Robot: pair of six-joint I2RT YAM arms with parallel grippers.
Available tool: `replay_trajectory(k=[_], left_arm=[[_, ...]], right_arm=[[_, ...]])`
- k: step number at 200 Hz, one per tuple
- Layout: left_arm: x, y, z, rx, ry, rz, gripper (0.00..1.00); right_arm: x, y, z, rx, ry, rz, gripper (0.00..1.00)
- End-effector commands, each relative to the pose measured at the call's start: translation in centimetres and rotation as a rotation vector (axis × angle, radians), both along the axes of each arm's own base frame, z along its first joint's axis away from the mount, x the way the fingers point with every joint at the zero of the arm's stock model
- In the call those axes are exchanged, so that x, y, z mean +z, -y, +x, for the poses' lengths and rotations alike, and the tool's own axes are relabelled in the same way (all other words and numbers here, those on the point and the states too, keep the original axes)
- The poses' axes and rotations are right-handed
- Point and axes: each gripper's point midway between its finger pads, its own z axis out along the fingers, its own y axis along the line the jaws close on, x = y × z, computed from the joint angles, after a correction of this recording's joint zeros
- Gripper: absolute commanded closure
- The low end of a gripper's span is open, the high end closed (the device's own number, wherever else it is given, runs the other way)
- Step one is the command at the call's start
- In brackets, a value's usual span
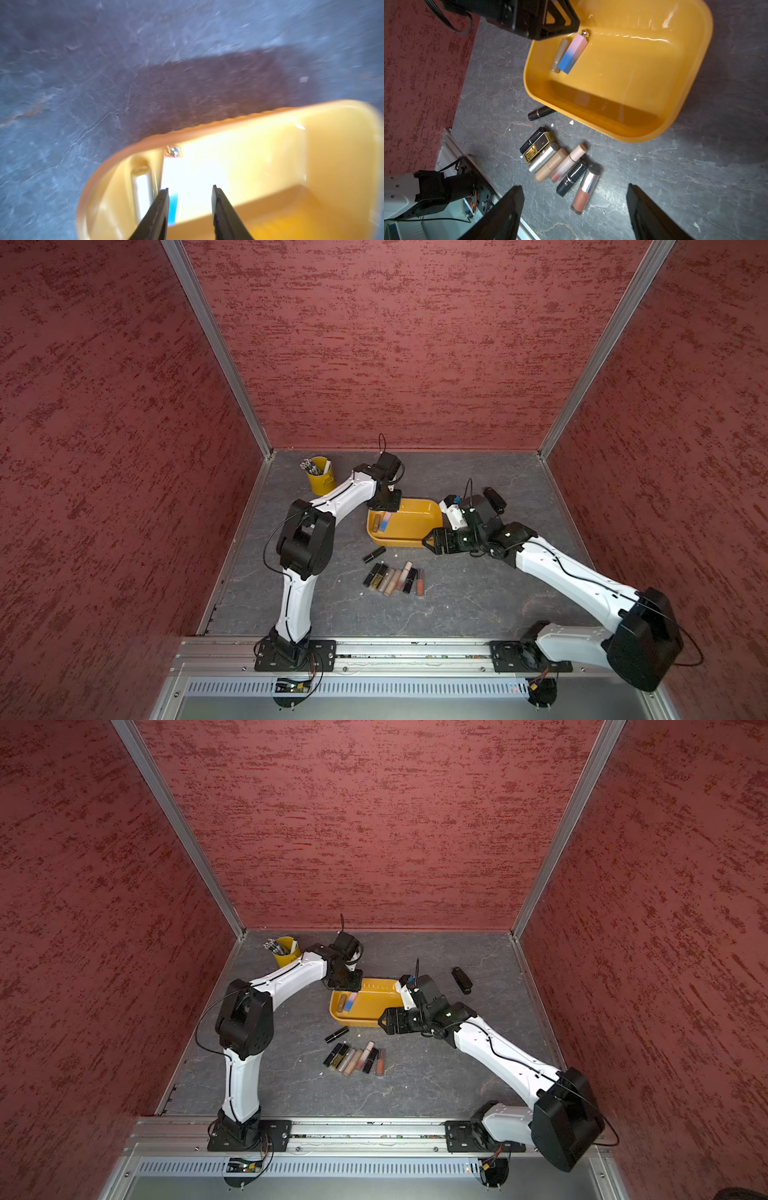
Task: Put the lipstick into the storage box
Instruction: Place the lipstick in the storage box, then pick up the lipstick at the center of the board.
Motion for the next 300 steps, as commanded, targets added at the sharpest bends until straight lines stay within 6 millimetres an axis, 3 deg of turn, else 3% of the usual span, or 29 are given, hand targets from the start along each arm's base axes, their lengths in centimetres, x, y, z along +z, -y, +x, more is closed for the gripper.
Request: replay_trajectory(k=[1, 60, 99, 151, 206, 300], left_arm=[[2.7, 1.2, -1.3, -0.012, 0.035, -0.126, 0.61], [6.7, 0.2, -7.2, -0.001, 0.098, -0.337, 0.56], [8.6, -0.7, -11.7, -0.035, 0.139, -0.496, 0.47], [9.1, -1.6, -15.8, -0.084, 0.181, -0.660, 0.33], [8.1, -2.2, -17.5, -0.092, 0.170, -0.673, 0.31], [7.5, -2.6, -17.2, -0.074, 0.158, -0.671, 0.30]], right_arm=[[-1.4, -0.6, -0.9, -0.004, -0.020, -0.056, 0.19], [-5.9, -1.2, -3.6, -0.013, -0.073, -0.313, 0.25], [-8.5, -2.3, -5.1, -0.005, -0.103, -0.413, 0.30], [-11.0, -2.9, -5.3, -0.033, -0.139, -0.492, 0.40], [-12.0, -2.0, -5.5, -0.059, -0.156, -0.538, 0.46], [-14.0, -2.1, -6.5, -0.048, -0.207, -0.540, 0.55]])
